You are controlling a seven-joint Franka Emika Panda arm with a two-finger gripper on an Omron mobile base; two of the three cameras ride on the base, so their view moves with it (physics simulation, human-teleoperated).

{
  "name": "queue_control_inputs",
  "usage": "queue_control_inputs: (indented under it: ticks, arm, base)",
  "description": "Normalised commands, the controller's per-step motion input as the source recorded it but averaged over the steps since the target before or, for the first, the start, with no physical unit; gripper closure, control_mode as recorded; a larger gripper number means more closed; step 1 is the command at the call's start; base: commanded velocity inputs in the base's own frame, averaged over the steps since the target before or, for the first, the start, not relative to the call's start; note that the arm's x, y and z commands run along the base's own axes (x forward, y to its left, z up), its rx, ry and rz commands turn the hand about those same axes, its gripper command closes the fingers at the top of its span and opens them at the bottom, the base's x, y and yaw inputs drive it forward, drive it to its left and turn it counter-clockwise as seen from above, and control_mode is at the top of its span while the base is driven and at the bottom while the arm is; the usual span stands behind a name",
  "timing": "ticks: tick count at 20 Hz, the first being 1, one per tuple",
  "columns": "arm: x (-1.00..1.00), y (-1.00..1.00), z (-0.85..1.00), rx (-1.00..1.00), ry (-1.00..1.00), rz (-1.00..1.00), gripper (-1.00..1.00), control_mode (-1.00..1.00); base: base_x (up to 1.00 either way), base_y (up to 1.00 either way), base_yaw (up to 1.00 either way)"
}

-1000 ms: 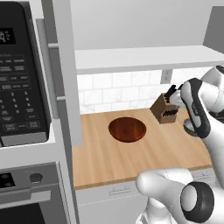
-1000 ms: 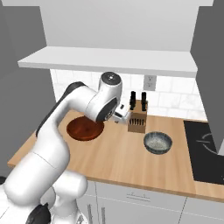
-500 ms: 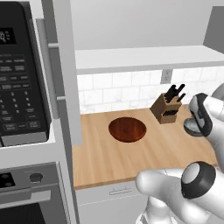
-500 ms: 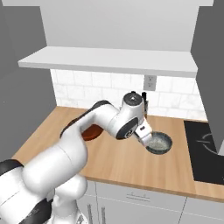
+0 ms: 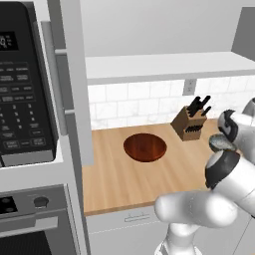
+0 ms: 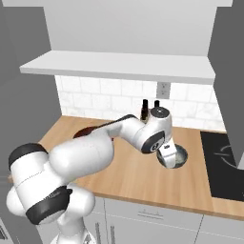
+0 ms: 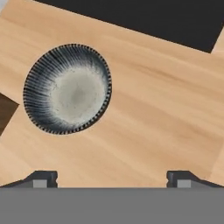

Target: Pick up the bowls on the counter and stack them on top of one another in the open cabinet. Place the smaller bowl on top of the larger bowl.

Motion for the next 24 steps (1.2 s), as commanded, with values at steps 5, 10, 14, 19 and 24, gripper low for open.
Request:
queue_control_inputs:
  ticks: [5, 10, 14, 19, 24]
  arm:
    - [0.6, -0.62, -0.45, 0.14, 0.16, 0.01, -1.0, -1.0]
    - [0.41, -0.46, -0.11, 0.19, 0.07, 0.0, -1.0, -1.0]
    - [0.26, -0.19, -0.39, 0.1, 0.09, 0.0, -1.0, -1.0]
    - [0.18, 0.0, -0.49, 0.0, 0.02, 0.0, -1.0, -1.0]
    - [0.2, 0.0, -0.44, 0.0, 0.0, 0.0, -1.0, -1.0]
  base:
    - [0.0, 0.0, 0.0]
    - [0.0, 0.0, 0.0]
    - [0.0, 0.0, 0.0]
    - [0.0, 0.0, 0.0]
    - [0.0, 0.0, 0.0]
